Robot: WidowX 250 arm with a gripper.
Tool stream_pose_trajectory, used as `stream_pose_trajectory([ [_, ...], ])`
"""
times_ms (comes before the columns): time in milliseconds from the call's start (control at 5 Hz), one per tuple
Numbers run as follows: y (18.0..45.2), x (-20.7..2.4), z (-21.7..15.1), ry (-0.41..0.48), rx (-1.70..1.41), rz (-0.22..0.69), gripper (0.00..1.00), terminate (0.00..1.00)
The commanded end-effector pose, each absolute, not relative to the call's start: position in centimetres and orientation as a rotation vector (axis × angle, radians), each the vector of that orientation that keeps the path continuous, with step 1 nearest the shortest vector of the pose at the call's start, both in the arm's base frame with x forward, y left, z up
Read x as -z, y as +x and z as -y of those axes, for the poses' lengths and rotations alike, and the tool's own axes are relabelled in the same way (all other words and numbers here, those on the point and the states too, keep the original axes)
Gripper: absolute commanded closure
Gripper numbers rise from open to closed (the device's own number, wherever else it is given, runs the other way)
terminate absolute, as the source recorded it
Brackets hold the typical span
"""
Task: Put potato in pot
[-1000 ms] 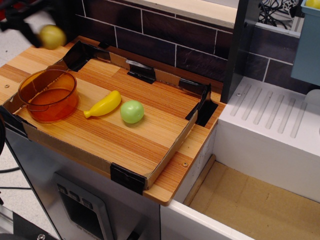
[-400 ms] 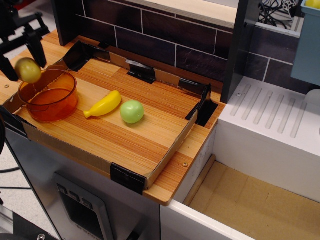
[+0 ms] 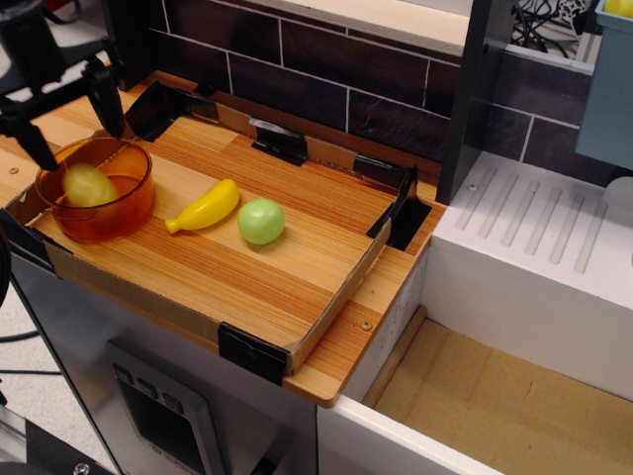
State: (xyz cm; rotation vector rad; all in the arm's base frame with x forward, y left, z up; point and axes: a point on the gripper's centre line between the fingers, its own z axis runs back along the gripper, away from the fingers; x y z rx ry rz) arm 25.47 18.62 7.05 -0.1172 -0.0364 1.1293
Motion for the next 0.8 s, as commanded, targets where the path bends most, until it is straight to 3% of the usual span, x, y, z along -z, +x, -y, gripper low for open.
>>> stream_pose_trajectory([
  [0, 27.8, -9.4, -19.8, -0.127, -1.143, 0.097, 0.0, 0.0],
  [400, 28.7, -13.3, -19.4, -0.175, -1.137, 0.141, 0.0, 0.0],
  [600, 28.7, -13.3, -19.4, -0.175, -1.137, 0.141, 0.0, 1.0],
])
